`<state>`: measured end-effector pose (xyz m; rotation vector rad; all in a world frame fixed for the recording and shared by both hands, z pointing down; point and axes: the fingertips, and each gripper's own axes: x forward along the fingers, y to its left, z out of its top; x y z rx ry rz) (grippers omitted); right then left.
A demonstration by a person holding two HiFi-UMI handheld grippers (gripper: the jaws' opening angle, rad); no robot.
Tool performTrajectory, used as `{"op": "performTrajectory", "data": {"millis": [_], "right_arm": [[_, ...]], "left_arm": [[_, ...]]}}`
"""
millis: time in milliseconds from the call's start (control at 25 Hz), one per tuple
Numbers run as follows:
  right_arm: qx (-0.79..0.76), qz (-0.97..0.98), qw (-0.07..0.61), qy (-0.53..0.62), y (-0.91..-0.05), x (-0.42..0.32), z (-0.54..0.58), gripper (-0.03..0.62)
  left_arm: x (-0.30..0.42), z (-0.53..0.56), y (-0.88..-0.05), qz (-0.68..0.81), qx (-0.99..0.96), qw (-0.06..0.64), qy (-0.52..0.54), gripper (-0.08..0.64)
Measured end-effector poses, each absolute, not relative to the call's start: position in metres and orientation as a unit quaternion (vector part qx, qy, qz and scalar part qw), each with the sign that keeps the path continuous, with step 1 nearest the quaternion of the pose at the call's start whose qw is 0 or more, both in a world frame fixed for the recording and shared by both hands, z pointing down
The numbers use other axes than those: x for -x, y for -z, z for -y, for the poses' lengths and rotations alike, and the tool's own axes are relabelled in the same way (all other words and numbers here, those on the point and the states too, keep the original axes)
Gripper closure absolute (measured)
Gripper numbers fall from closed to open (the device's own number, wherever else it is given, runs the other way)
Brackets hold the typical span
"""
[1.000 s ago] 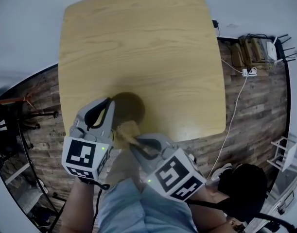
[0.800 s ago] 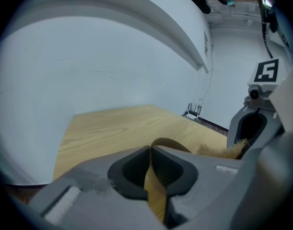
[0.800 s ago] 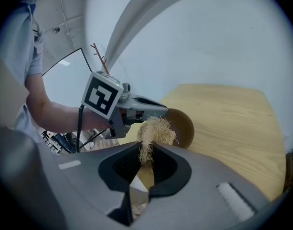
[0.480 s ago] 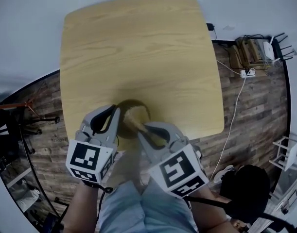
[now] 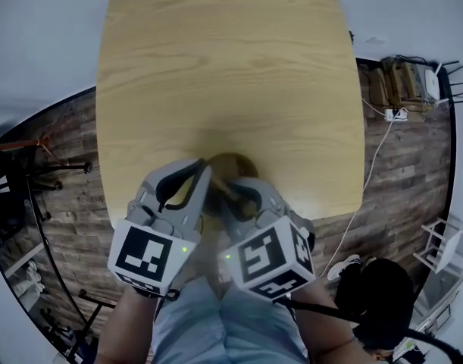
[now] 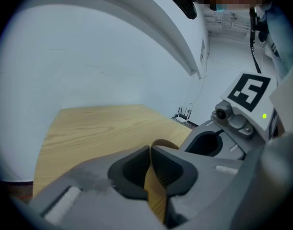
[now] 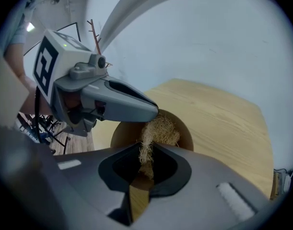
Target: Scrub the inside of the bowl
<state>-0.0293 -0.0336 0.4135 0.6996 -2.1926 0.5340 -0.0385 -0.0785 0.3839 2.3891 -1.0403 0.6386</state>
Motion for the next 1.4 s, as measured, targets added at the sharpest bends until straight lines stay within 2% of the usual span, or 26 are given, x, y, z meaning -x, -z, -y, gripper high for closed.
{"op": "performTrajectory", "data": {"millis": [640,1400], "right_arm": [[-0.173,0.891,0.358,-0.220,-0.409,0.061,0.011,0.551],[-0.195,0.901,0.331,-0.199,-0.367,0.025,-0.021,0.551]], "left_arm": [[0.053,0.085,-0.400,0.382,-0.859,0.238,-0.245,0.525],[0.064,0.082,-0.386,0.418,-0.848,0.178,-0.272,0.525]]}}
